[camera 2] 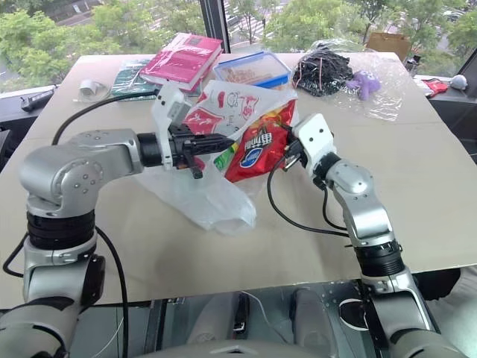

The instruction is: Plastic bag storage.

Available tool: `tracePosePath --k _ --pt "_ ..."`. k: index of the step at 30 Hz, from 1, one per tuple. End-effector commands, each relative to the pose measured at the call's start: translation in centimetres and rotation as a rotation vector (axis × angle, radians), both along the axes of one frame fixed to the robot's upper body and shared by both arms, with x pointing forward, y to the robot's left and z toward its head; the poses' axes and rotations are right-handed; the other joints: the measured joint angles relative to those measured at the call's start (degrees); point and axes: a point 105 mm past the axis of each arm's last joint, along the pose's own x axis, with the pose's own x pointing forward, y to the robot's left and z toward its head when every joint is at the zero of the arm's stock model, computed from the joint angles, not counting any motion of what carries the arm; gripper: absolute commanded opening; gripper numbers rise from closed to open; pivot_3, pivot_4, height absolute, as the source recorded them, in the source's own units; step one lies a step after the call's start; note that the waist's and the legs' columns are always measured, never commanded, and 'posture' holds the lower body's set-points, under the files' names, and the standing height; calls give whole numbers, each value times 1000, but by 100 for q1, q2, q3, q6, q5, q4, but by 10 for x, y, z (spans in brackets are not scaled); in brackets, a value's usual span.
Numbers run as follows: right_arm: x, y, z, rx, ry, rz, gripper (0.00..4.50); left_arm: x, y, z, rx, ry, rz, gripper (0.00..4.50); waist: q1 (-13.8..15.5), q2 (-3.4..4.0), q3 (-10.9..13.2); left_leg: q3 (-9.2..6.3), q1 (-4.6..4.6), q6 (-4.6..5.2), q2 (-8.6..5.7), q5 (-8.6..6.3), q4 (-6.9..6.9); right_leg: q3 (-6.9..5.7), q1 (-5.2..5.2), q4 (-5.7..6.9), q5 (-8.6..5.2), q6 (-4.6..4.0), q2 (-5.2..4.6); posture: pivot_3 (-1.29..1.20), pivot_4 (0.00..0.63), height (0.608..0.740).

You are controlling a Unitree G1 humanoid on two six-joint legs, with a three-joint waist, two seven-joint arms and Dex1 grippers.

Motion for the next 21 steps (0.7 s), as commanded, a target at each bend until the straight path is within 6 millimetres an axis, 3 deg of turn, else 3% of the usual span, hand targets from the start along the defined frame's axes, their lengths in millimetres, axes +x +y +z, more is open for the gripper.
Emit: tracePosePath --k 1,8,13,17,21 --pt "-1 25 21 53 -74 28 53 2 -5 30 -83 -68 11 0 -5 0 0 0 1 -1 -2 1 0 0 0 2 0 0 1 0 150 740" --pt "2 77 26 108 -83 71 53 16 -6 56 -224 -84 88 0 -22 1 0 0 0 -4 -6 2 0 0 -3 6 0 0 1 0 150 740" --pt "1 114 3 50 -38 152 53 19 -4 63 -277 -98 117 0 -35 2 0 -1 1 -6 -7 4 -2 0 -4 8 1 -1 1 0 150 740" --pt "3 134 -6 14 -38 182 53 20 -4 66 -302 -98 119 0 -47 3 1 -4 3 -13 -8 7 -2 -1 -5 13 1 -2 1 0 150 740" --pt "23 153 -6 3 -41 106 53 22 4 54 -281 -64 151 0 -114 4 1 -3 5 -24 -11 14 -2 4 -13 29 1 -3 0 0 150 740"
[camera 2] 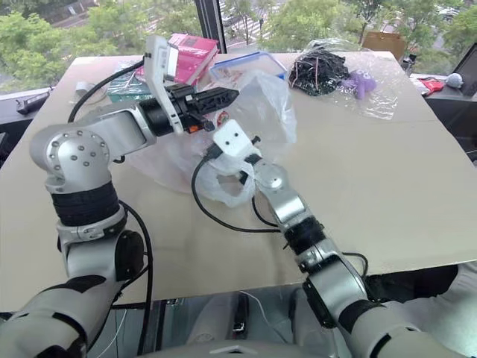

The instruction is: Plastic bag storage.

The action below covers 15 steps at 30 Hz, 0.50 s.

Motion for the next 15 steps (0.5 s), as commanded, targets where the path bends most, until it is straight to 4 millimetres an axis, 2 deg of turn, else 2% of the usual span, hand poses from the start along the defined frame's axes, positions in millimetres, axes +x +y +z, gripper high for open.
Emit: tracePosePath --k 1,3,6,10,12,13,14,15 --pt "7 14 11 22 -46 -36 53 -2 10 4 -15 -25 22 0 -15 0 0 -3 0 -2 0 1 -1 -1 -2 6 -1 -1 0 0 150 740" --pt "4 22 3 -22 -35 31 53 -1 15 -1 -1 -19 44 0 -47 0 0 -1 1 -5 0 3 -4 1 -7 13 -1 -2 -1 0 150 740" --pt "4 18 -2 -48 -33 71 832 1 18 -5 12 -22 62 0 -65 0 0 4 -8 -5 0 3 -4 9 -23 21 -1 -2 -1 0 150 740" --pt "7 -17 6 -26 -24 34 2576 1 24 -14 21 -8 80 0 -63 1 0 8 -8 -6 7 3 -6 14 -29 27 -1 -2 -2 0 150 740" --pt "0 -37 10 -35 -27 31 3583 0 27 -18 27 -4 90 0 -37 1 -1 7 -8 -5 10 3 -6 14 -29 32 -1 -2 -5 0 150 740" --pt "-6 -47 14 -36 -16 37 4225 1 28 -20 30 -4 93 0 -20 1 -1 4 -13 -5 9 3 -6 12 -32 31 -1 -2 -7 0 150 740" --pt "-13 -56 18 -38 -7 48 4477 1 28 -20 32 -5 94 0 -6 1 0 5 -16 -5 8 3 -4 11 -32 31 -1 -2 -9 0 150 740" --pt "-22 -65 23 -39 0 57 4477 0 28 -20 20 -14 90 0 14 1 0 4 -18 -5 6 3 -3 11 -32 32 -1 -2 -12 0 150 740"
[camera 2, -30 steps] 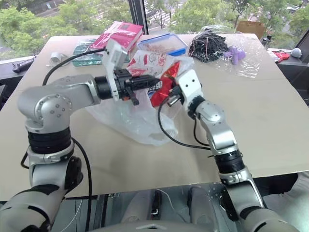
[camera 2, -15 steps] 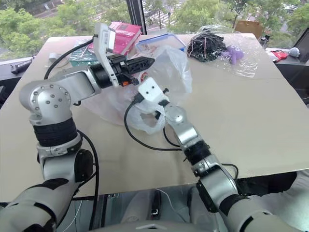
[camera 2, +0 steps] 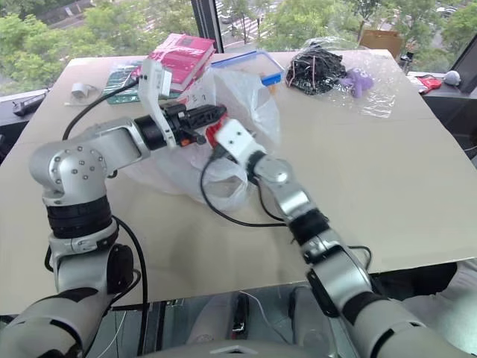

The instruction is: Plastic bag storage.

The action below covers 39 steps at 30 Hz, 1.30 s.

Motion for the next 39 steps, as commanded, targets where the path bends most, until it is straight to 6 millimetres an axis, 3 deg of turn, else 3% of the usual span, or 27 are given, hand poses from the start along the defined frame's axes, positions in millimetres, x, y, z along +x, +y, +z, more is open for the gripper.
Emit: tracePosePath --k 1,6,10,13,20,25,30,33,35,37,39 --pt "-29 -24 40 41 -24 53 4477 -5 0 16 -14 -96 -15 0 18 -1 0 1 -1 1 0 0 1 0 0 -2 0 0 0 0 150 740" --pt "-48 -67 74 86 19 -40 4477 -8 -5 18 19 -181 -39 0 -1 3 1 6 7 0 -1 0 0 4 -5 11 -2 -4 9 0 150 740" --pt "-55 -85 82 43 10 -91 4477 -12 -4 21 4 -203 -75 0 23 2 1 7 7 1 2 0 3 4 -2 10 -3 -5 5 0 150 740" --pt "-52 -96 87 4 -13 -155 4500 -18 -4 21 -10 -179 -106 862 39 2 1 8 6 3 -8 -1 2 4 -3 8 -4 -5 5 0 150 740" --pt "-32 -82 81 -2 33 -146 4500 -31 -7 26 19 -216 -162 4087 45 1 1 8 6 4 -8 -1 3 5 -3 9 -4 -5 7 0 150 740" --pt "0 -73 72 19 66 -175 4500 -41 10 35 48 -234 -187 4087 -10 1 1 9 8 4 -8 -1 2 5 -3 9 -4 -5 9 0 150 740" --pt "17 -78 71 2 33 -207 2282 -62 30 43 48 -217 -238 4125 -15 1 2 9 0 7 -4 -3 -1 4 -4 -3 -5 -4 6 0 150 740" --pt "21 -80 72 -14 7 -210 863 -103 29 38 -8 -88 -453 4125 -35 1 3 8 -1 7 5 -3 -3 3 -5 -7 -5 -4 7 0 150 740" --pt "21 -81 76 -11 -5 -205 34 -127 24 21 -5 31 -562 4125 -53 2 3 8 -1 7 8 -3 -4 5 -6 -7 -5 -4 7 0 150 740" --pt "21 -83 80 -9 -15 -204 34 -142 18 1 6 122 -611 4125 -50 3 4 8 2 7 9 -3 -5 6 -4 -7 -5 -4 5 0 150 740" --pt "20 -84 83 -7 -20 -203 34 -144 12 -15 2 169 -593 4125 -32 3 4 7 3 7 10 -3 -4 6 -3 -3 -5 -4 5 0 150 740"
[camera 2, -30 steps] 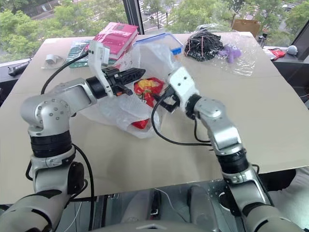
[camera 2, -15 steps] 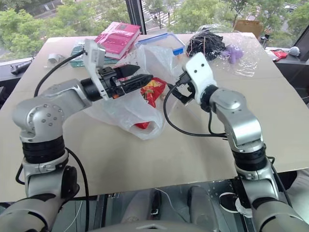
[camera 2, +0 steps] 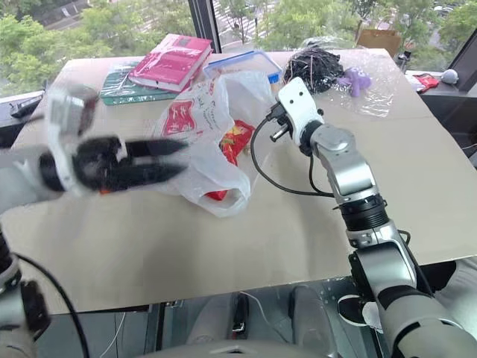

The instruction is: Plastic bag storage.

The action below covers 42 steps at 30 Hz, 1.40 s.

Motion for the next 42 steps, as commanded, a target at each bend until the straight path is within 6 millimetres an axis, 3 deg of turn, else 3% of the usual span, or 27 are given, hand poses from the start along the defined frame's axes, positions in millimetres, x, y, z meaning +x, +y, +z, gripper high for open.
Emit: tracePosePath --k 1,3,8,10,14,17,18,21,22,23,25,27,30,32,34,37,42 --pt "-5 0 28 19 -86 23 34 -13 -16 -18 27 36 -29 4125 32 0 0 -2 1 0 0 0 1 -1 1 3 0 0 -1 0 150 740" --pt "-7 1 29 17 -88 26 34 -10 -22 -33 79 49 7 4125 58 0 0 -4 4 0 -2 0 3 -4 3 10 0 -1 -3 0 150 740" --pt "-8 0 30 12 -87 26 34 21 -34 -57 175 46 144 4125 98 1 -1 -2 6 -1 -8 0 3 -1 3 12 1 -2 -1 0 150 740" --pt "-9 -1 30 14 -86 25 34 37 -46 -61 184 24 185 4125 158 1 -1 -1 5 -1 -18 0 3 -2 2 12 1 -2 0 0 150 740" --pt "-9 -4 32 18 -85 9 34 47 -78 -64 203 -62 136 4125 163 0 -2 0 2 0 -27 0 5 0 4 9 1 -1 -1 0 150 740" --pt "-8 -8 32 27 -80 -6 0 46 -88 -68 192 -62 83 3301 138 0 -2 2 -1 0 -24 0 3 0 1 3 1 -1 2 0 150 740" --pt "-7 -9 32 32 -77 -10 0 46 -89 -70 201 -64 69 2789 127 0 -2 3 -1 -1 -22 0 3 1 0 3 1 -2 4 0 150 740" --pt "-5 -14 32 39 -71 -25 0 52 -90 -73 216 -90 58 1821 132 2 -1 4 1 -1 -20 1 1 1 -1 5 0 -2 7 0 150 740" --pt "-3 -17 33 50 -69 -34 0 53 -91 -66 178 -108 48 1543 138 2 -1 4 1 -1 -20 0 2 1 0 5 0 -2 7 0 150 740" --pt "-2 -20 35 64 -67 -44 0 52 -92 -55 116 -124 29 986 142 2 -1 5 1 0 -21 0 3 1 0 5 0 -2 7 0 150 740" --pt "2 -31 47 143 -58 -68 0 49 -85 -11 -113 -137 -9 33 148 2 0 5 -1 1 -20 0 4 2 0 3 0 -2 5 0 150 740" --pt "5 -46 67 238 -57 -86 0 55 -63 36 -307 -156 1 10 162 1 15 -1 -6 1 -7 0 8 -3 -1 4 0 -2 3 0 150 740" --pt "6 -68 105 400 -72 -84 0 73 -30 91 -464 -216 78 10 152 5 17 -5 -10 1 -17 0 15 -10 -3 10 1 -1 3 0 150 740" --pt "-2 -81 140 483 -110 -43 0 90 -3 136 -576 -292 173 10 167 9 20 -5 -6 3 -23 -1 10 -10 0 7 0 -1 3 0 150 740" --pt "-12 -89 166 523 -145 0 0 105 16 169 -658 -348 264 10 175 9 20 -9 -15 5 -27 -2 8 -18 0 -5 1 0 3 0 150 740" --pt "-33 -101 202 601 -204 48 0 123 26 195 -707 -381 343 10 193 9 20 -10 -28 12 -29 -6 0 -25 -1 -12 1 3 3 0 150 740" --pt "-76 -120 244 667 -307 91 0 133 12 207 -725 -397 314 10 161 9 20 -10 -80 24 -27 -13 -3 -34 -35 -31 2 5 0 0 150 740"
